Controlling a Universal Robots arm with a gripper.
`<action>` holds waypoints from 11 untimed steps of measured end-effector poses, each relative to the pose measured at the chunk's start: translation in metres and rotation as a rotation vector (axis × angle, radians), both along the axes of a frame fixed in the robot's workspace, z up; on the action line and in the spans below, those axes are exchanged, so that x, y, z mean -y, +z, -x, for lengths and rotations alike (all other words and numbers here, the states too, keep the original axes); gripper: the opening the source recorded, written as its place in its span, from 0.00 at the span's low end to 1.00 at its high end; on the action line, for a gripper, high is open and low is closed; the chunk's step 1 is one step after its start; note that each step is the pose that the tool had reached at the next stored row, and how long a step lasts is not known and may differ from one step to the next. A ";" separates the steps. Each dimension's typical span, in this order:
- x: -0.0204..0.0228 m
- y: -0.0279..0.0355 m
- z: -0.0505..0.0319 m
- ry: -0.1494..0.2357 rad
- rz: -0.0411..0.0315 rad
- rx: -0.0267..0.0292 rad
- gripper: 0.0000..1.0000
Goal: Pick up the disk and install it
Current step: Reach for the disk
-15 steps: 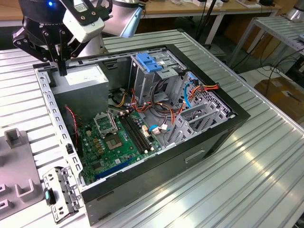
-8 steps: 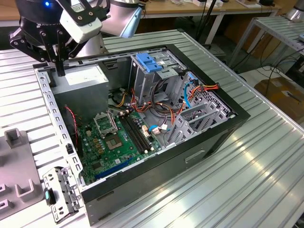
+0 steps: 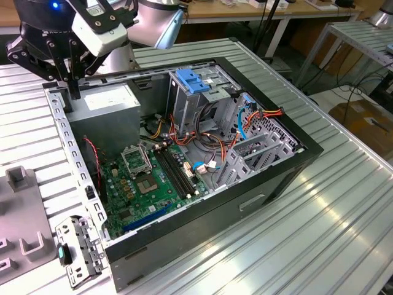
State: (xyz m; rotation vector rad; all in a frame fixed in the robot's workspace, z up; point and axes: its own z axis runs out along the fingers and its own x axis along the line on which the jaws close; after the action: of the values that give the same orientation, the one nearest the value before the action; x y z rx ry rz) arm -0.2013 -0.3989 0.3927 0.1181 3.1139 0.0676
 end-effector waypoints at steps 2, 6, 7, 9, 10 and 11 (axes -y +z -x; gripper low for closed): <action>0.0000 0.0000 0.0021 0.000 0.0000 0.0000 0.11; 0.0000 0.0000 0.0052 0.000 0.0000 0.0000 0.11; 0.0000 0.0000 0.0063 0.000 0.0000 0.0001 0.11; 0.0000 0.0000 0.0093 0.000 0.0000 0.0001 0.11; 0.0000 0.0000 0.0108 0.000 0.0000 0.0000 0.11; 0.0000 0.0000 0.0112 0.000 0.0000 0.0000 0.11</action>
State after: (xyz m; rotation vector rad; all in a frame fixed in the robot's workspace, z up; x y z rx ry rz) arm -0.2125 -0.3989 0.3927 0.1180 3.1139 0.0675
